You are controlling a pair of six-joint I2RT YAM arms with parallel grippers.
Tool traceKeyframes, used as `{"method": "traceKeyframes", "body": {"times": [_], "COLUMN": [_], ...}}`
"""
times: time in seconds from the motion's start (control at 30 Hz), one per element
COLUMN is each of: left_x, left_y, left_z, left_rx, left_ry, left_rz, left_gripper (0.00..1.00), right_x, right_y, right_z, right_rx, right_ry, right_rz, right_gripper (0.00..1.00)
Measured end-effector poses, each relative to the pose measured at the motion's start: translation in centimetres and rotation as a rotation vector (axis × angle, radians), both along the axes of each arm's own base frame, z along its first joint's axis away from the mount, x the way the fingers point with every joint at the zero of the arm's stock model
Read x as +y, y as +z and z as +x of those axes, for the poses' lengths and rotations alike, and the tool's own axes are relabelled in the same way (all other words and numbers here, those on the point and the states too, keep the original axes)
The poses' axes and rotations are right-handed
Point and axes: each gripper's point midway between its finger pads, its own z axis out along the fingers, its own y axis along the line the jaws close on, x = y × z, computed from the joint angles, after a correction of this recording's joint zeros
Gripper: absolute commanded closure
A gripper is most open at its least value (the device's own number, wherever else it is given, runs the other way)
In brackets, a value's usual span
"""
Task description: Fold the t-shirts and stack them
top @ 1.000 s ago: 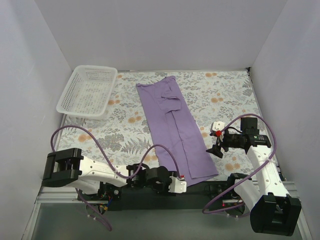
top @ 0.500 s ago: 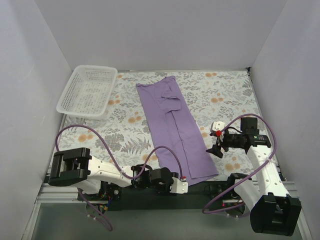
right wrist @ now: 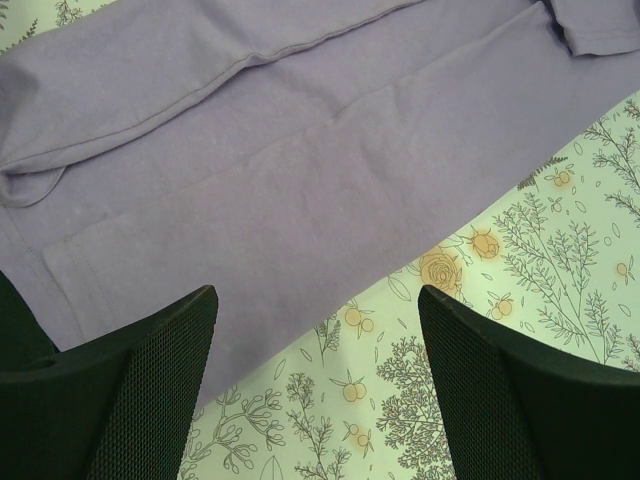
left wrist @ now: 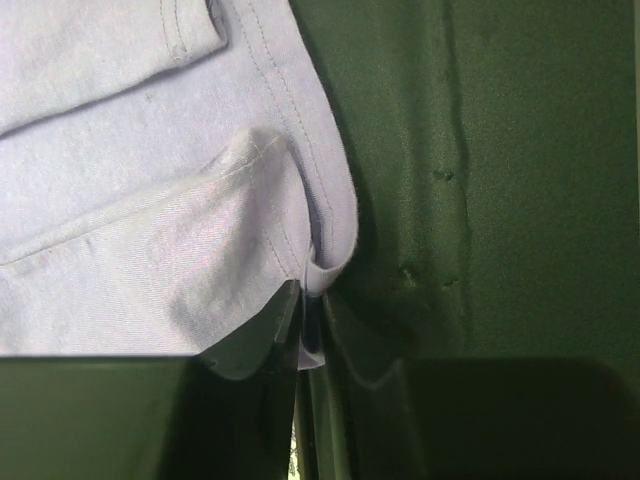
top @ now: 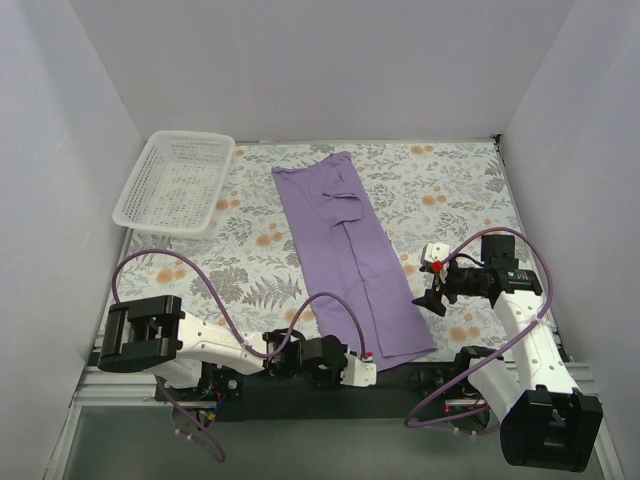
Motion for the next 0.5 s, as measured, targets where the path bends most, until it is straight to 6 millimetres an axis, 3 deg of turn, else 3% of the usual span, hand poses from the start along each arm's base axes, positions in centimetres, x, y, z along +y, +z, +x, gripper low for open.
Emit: {"method": "traceKeyframes", "body": {"times": [0.13,0.37,0.5], "left_x": [0.0,0.1,0.3], "left_y": [0.0,0.3,0.8], "left_z": [0.0,0.0,0.0], "left_rx": [0.0,0.0,0.002], "left_ry": [0.0,0.0,0.004], "left_rz": [-0.001,-0.016,-0.043], "left_gripper": [1.0,1.0,1.0], "right_x": [0.0,0.1,0.2], "right_y": [0.0,0.0,-1.0], "right_z": [0.0,-0.1,-1.4], "right_rx": [0.0,-0.002,-0.02], "right_ry": [0.0,0.013,0.113], "right_rz": [0.0,0.005,-0.028], "right_gripper": [0.12,0.12,0.14]}}
